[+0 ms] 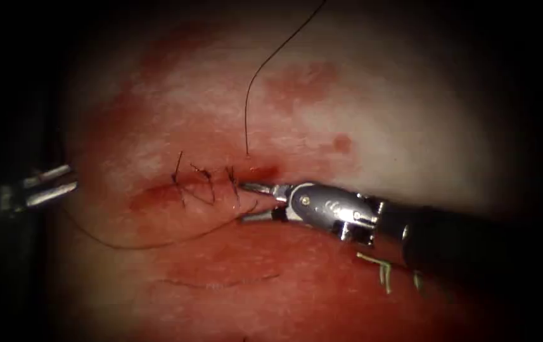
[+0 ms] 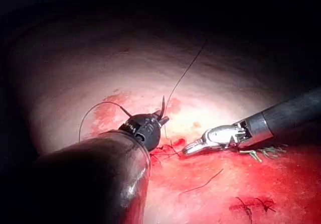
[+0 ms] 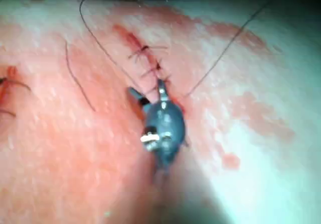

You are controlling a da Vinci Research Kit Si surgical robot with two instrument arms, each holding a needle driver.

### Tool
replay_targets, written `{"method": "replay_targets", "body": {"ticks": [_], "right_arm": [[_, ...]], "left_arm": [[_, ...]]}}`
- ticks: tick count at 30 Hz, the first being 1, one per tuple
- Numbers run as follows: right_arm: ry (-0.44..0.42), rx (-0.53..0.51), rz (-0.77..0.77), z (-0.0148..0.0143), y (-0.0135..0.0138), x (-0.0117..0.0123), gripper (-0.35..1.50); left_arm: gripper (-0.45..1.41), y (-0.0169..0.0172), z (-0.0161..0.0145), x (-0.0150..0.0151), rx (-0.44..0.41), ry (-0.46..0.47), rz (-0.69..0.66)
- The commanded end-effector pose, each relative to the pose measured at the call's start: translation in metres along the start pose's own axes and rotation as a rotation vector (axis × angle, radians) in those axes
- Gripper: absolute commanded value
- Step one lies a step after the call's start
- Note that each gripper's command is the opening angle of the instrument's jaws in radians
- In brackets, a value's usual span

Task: Wound Closure

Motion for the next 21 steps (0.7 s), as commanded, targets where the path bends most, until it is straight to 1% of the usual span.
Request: {"method": "replay_targets", "body": {"ticks": [1,2,3,4,6,7,9,10,11,13,16,21], "right_arm": [[0.01,0.024,-0.002,-0.0002,-0.0002,-0.0002,-0.35],[0.012,0.039,-0.003,-0.0013,-0.0007,0.0002,-0.35],[0.01,0.05,-0.003,-0.0018,-0.001,0.0004,-0.35],[0.012,0.062,-0.003,-0.0025,-0.0017,0.0011,-0.35],[0.014,0.067,-0.002,-0.0028,-0.0024,0.002,-0.35],[0.014,0.067,-0.002,-0.0028,-0.0024,0.002,-0.35],[0.018,0.077,-0.001,-0.0032,-0.0034,0.0031,-0.35],[0.023,0.087,0.0,-0.0035,-0.0047,0.0046,-0.35],[0.026,0.093,0.0,-0.0036,-0.0053,0.0053,-0.35],[0.042,0.106,0.002,-0.0043,-0.0072,0.0078,-0.35],[0.057,0.123,0.001,-0.0048,-0.0092,0.01,-0.35],[0.078,0.144,-0.005,-0.0054,-0.0119,0.0126,-0.35]], "left_arm": [[-0.45,-0.0002,0.0007,0.0,0.0,0.001,0.002],[-0.45,-0.0002,0.0007,0.0,0.001,0.001,0.002],[-0.45,-0.0002,0.0007,0.0,0.001,0.001,0.002],[-0.45,-0.0002,0.0007,0.0,0.002,0.0,0.002],[-0.45,-0.0002,0.0007,0.0,0.002,0.0,0.002],[-0.45,-0.0002,0.0007,0.0,0.002,0.0,0.002],[-0.45,-0.0001,0.0007,0.0,0.002,0.0,0.008],[-0.45,-0.0001,0.0007,0.0,0.003,-0.001,0.008],[-0.45,-0.0001,0.0007,0.0,0.003,-0.001,0.008],[-0.45,-0.0002,0.0008,-0.0001,0.003,-0.001,0.008],[-0.45,-0.0002,0.0009,-0.0001,0.003,-0.001,0.008],[-0.45,-0.0002,0.0009,-0.0002,0.004,-0.002,0.008]]}}
